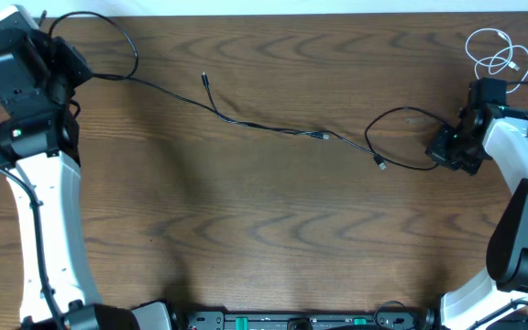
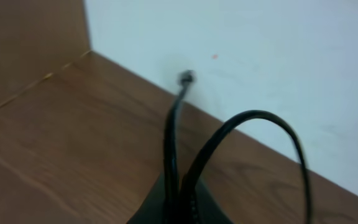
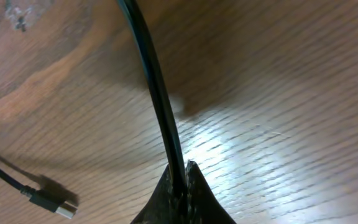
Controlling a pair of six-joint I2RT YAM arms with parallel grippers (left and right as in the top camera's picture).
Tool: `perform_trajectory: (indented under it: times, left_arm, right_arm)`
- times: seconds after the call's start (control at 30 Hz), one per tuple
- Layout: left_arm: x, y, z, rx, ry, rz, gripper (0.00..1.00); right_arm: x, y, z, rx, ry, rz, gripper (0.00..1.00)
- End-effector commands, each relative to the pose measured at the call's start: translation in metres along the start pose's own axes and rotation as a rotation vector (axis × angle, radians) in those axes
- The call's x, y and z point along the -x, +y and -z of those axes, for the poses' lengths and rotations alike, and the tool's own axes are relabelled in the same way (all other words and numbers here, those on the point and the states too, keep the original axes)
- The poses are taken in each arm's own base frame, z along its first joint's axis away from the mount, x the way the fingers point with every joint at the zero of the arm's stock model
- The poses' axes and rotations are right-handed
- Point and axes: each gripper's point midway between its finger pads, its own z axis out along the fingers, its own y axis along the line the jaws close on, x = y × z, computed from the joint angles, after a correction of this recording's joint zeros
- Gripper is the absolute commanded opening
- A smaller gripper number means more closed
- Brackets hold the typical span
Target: Untangle cables
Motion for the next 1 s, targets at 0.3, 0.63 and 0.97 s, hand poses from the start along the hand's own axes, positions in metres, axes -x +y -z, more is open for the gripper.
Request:
perform_trajectory:
  times: [0.3,0.63,0.97]
  left_arm:
    - [-0.086,0.039,-0.080,0.127,0.259,-0.010,0.08]
    - [-0.122,0.156,-0.071,0.664,0.325,0.038,0.07]
    - [-0.121,0.079,-0.103,0.216,0.355,0.021,0.08]
  right_arm:
    - [0.007,-0.015,0.001,-0.023,-0.011,-0.039,0.01]
    - [0.005,-0.017,0.001,-0.020,0.002,-0.048,0.01]
    - [0.006,0.021,0.002,0.130,-0.011,0.109,0.01]
